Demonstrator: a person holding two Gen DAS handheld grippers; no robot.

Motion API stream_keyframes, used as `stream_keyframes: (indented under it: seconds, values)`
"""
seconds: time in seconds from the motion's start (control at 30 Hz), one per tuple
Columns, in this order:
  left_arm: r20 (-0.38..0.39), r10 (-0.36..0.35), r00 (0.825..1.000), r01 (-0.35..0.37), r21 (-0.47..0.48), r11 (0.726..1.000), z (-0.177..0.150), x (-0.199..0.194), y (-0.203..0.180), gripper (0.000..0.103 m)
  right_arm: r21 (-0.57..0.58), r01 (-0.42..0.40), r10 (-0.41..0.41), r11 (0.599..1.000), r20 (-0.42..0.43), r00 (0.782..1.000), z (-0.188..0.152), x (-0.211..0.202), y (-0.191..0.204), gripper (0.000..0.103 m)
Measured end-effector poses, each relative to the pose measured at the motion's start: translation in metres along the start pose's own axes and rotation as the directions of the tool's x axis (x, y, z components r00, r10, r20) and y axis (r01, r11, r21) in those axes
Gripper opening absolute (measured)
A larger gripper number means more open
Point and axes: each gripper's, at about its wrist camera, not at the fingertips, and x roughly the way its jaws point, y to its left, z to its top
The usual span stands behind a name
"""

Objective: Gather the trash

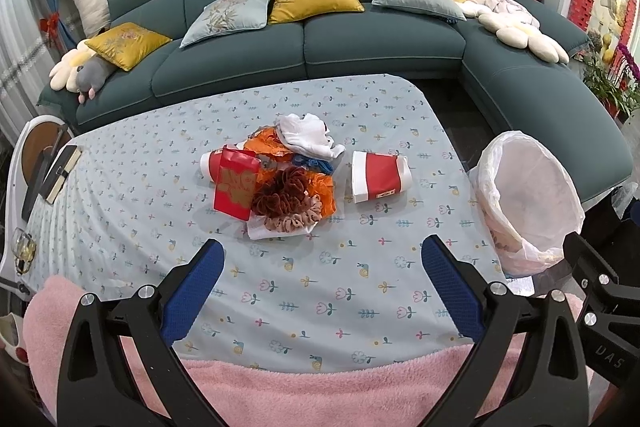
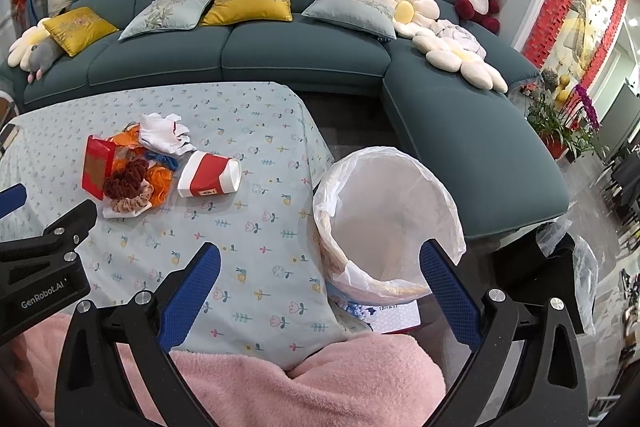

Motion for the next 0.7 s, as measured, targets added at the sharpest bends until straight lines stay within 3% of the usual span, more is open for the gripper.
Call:
stream_keyframes:
  seconds: [0.7]
  values:
    - [0.027, 0.017, 1.0, -0.017, 0.0, 1.0, -0.005, -0.014, 0.009, 0.094, -0.007, 0.001, -0.001, 1.0, 0.015, 1.0, -0.002, -0.011, 0.01, 0.095]
